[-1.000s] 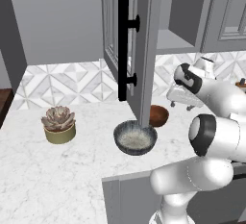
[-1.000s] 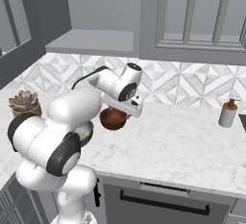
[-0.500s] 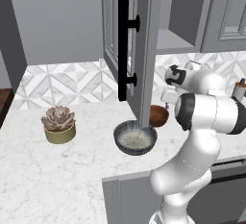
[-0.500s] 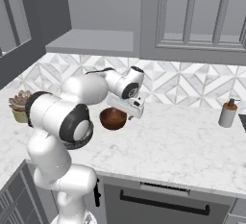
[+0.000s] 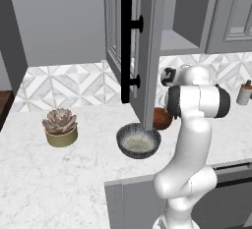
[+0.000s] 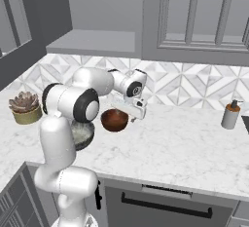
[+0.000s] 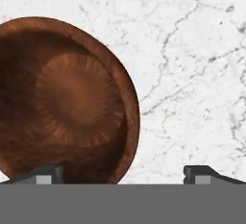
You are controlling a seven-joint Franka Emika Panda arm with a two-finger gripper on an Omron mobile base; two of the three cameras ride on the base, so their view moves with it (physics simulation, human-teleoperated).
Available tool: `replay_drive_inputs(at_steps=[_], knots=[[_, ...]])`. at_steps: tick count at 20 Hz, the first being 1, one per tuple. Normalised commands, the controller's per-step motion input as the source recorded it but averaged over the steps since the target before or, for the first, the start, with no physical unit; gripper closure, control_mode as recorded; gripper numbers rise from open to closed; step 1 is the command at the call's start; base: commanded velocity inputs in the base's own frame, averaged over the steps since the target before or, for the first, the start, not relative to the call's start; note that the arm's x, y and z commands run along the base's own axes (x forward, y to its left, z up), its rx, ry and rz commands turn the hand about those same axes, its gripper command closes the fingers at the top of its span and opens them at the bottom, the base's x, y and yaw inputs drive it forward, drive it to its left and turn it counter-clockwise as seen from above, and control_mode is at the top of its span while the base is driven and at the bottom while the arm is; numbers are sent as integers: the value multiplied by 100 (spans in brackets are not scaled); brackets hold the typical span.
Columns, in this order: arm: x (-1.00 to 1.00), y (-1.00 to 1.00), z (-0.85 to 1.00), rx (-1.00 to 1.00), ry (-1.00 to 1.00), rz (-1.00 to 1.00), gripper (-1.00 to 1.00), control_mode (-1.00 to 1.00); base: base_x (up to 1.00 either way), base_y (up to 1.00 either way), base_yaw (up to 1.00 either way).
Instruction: Pick up the bowls on the counter and stack them on top of one another in the open cabinet. Place the smaller bowl on top of the larger bowl.
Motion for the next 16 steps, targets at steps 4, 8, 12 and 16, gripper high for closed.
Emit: replay_drive_inputs(at_steps=[4, 8, 12, 16], knots=[[44, 0, -34, 0, 16, 0, -100, -100, 0, 0, 0], [5, 0, -44, 0, 7, 0, -100, -100, 0, 0, 0], [0, 6, -45, 0, 4, 0, 100, -100, 0, 0, 0], [-2, 9, -12, 0, 1, 0, 100, -100, 0, 0, 0]])
